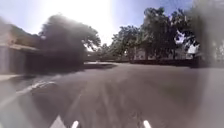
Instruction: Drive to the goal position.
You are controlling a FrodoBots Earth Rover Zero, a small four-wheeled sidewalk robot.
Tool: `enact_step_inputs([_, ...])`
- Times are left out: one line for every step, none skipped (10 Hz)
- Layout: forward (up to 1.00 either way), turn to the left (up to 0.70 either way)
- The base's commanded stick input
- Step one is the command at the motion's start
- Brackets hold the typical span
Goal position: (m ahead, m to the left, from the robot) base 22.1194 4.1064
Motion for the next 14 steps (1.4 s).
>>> enact_step_inputs([1.0,0.0])
enact_step_inputs([1.0,-0.05])
enact_step_inputs([1.0,-0.15])
enact_step_inputs([1.0,-0.25])
enact_step_inputs([1.0,0.0])
enact_step_inputs([1.0,0.0])
enact_step_inputs([1.0,-0.01])
enact_step_inputs([1.0,-0.11])
enact_step_inputs([1.0,-0.22])
enact_step_inputs([1.0,0.0])
enact_step_inputs([1.0,0.0])
enact_step_inputs([1.0,0.0])
enact_step_inputs([1.0,0.0])
enact_step_inputs([1.0,0.0])
